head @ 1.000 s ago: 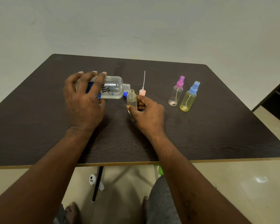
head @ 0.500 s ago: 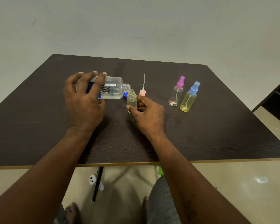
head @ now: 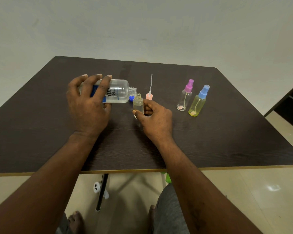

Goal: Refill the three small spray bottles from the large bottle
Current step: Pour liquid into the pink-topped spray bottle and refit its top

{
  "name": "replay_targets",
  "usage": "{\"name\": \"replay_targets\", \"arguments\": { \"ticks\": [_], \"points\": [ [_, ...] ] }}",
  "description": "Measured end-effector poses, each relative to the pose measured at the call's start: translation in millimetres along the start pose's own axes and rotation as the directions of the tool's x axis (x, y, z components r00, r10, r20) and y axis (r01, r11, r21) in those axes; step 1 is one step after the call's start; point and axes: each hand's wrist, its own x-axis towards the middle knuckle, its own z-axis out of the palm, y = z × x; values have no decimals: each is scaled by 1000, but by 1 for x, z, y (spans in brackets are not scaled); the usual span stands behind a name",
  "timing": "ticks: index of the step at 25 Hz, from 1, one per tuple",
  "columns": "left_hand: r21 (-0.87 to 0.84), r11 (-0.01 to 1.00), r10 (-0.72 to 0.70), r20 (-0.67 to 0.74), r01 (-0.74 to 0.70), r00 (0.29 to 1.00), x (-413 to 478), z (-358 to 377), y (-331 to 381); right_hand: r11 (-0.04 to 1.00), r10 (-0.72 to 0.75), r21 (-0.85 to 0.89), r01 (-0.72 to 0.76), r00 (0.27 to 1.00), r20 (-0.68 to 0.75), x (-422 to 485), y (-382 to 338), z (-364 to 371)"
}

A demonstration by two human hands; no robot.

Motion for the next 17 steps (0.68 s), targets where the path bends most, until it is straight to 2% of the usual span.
{"name": "replay_targets", "arguments": {
  "ticks": [17],
  "points": [
    [6, 1000, -9, 29, 9, 1000, 1, -4, 3, 1000, 11, 4, -11, 1000, 4, 0, -1, 0]
  ]
}}
